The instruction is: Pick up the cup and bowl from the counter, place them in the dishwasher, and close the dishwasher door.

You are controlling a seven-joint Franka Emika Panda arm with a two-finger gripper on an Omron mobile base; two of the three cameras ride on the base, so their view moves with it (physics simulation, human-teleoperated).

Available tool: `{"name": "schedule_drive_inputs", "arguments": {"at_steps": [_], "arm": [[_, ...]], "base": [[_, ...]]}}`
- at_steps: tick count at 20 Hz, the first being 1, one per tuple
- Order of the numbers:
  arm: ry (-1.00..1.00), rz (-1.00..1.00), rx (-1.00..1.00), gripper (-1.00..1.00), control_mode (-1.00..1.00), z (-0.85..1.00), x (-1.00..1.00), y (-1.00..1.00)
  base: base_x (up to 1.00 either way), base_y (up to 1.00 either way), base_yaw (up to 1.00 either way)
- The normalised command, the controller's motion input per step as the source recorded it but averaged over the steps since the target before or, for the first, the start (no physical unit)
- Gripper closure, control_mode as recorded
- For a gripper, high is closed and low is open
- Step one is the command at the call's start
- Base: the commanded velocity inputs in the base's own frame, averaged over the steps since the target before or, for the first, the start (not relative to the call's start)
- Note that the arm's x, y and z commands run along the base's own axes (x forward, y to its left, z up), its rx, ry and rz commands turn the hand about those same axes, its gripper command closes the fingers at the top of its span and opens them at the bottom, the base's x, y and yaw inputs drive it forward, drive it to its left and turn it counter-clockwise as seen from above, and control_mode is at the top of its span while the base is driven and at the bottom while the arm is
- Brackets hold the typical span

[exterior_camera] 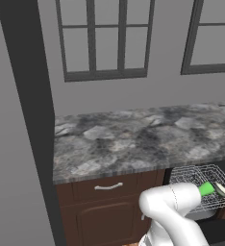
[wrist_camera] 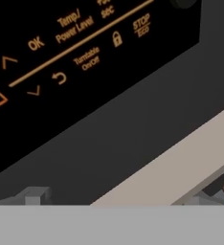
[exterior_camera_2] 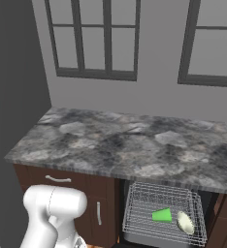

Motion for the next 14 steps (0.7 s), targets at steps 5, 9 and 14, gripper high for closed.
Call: {"name": "schedule_drive_inputs", "arguments": {"at_steps": [5,9,14], "arm": [[0.00,0.00,0.00,-1.00,-1.00,-0.01,1.00,-0.02],[0.00,0.00,0.00,-1.00,-1.00,-0.07,1.00,0.00],[0.00,0.00,0.00,-1.00,-1.00,-0.09,1.00,0.00]], "base": [[0.00,0.00,0.00],[0.00,0.00,0.00],[0.00,0.00,0.00]]}}
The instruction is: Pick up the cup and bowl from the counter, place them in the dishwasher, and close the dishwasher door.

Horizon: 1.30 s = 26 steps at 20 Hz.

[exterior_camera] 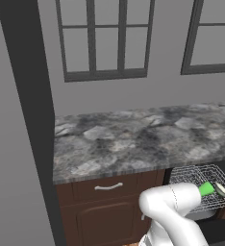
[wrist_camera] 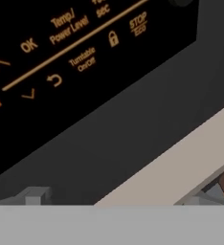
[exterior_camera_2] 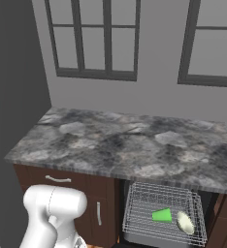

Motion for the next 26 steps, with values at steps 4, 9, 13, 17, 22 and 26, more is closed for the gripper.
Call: {"name": "schedule_drive_inputs", "arguments": {"at_steps": [4,9,13,17,22,26], "arm": [[0.00,0.00,0.03,-1.00,-1.00,-0.02,1.00,0.00],[0.00,0.00,0.03,-1.00,-1.00,0.07,1.00,0.05],[0.00,0.00,0.00,-1.00,-1.00,0.53,1.00,0.00],[0.00,0.00,0.00,-1.00,-1.00,0.72,1.00,0.00],[0.00,0.00,0.00,-1.00,-1.00,0.56,1.00,0.00],[0.00,0.00,0.00,-1.00,-1.00,0.33,1.00,0.00]], "base": [[0.00,0.00,0.00],[0.00,0.00,0.00],[0.00,0.00,0.00],[0.00,0.00,0.00],[0.00,0.00,0.00],[0.00,0.00,0.00]]}}
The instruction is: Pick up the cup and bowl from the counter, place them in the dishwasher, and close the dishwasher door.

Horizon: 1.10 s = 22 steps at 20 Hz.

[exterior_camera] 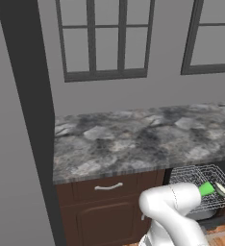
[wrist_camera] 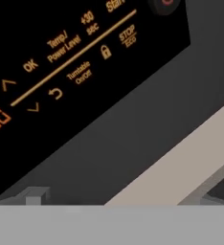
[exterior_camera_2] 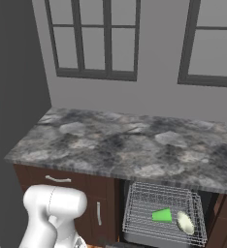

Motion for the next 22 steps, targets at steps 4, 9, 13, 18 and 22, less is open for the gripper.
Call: {"name": "schedule_drive_inputs", "arguments": {"at_steps": [4,9,13,18,22], "arm": [[0.01,0.00,0.00,-1.00,-1.00,0.19,1.00,0.00],[0.02,0.00,0.00,-1.00,-1.00,0.03,1.00,-0.03],[0.02,0.00,0.00,-1.00,-1.00,0.00,1.00,-0.06],[0.01,0.00,0.00,-1.00,-1.00,0.00,1.00,-0.14],[0.00,0.00,0.00,-1.00,-1.00,0.00,1.00,-0.23]], "base": [[0.00,0.00,0.00],[0.00,0.00,0.00],[0.00,0.00,0.00],[0.00,0.00,0.00],[0.00,0.00,0.00]]}}
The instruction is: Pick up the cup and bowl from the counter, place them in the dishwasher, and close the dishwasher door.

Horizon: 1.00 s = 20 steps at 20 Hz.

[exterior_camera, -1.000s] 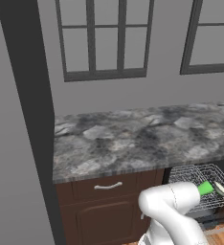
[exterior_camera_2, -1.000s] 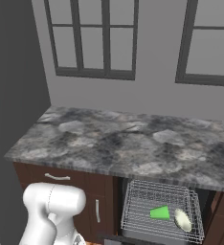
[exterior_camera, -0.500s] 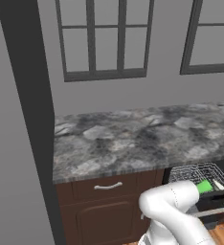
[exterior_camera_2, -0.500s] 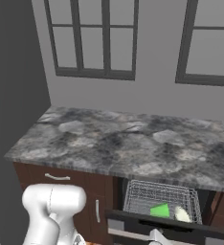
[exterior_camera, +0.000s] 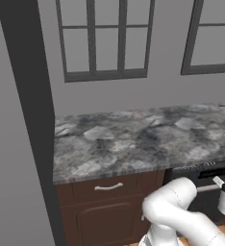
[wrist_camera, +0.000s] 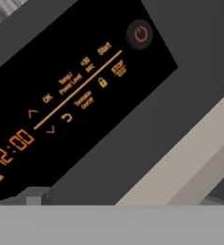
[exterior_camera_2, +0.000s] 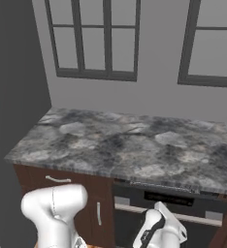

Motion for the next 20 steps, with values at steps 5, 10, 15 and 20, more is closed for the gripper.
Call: {"name": "schedule_drive_inputs", "arguments": {"at_steps": [5,10,15,20], "arm": [[0.00,0.00,0.00,-1.00,-1.00,0.00,1.00,-0.29],[0.00,0.00,0.00,-1.00,-1.00,0.00,1.00,-0.32],[0.00,0.00,0.00,-1.00,-1.00,0.00,1.00,-0.33],[0.01,0.00,0.00,-1.00,-1.00,-0.03,1.00,-0.26]], "base": [[0.00,0.00,0.00],[0.00,0.00,0.00],[0.00,0.00,0.00],[0.00,0.00,0.00]]}}
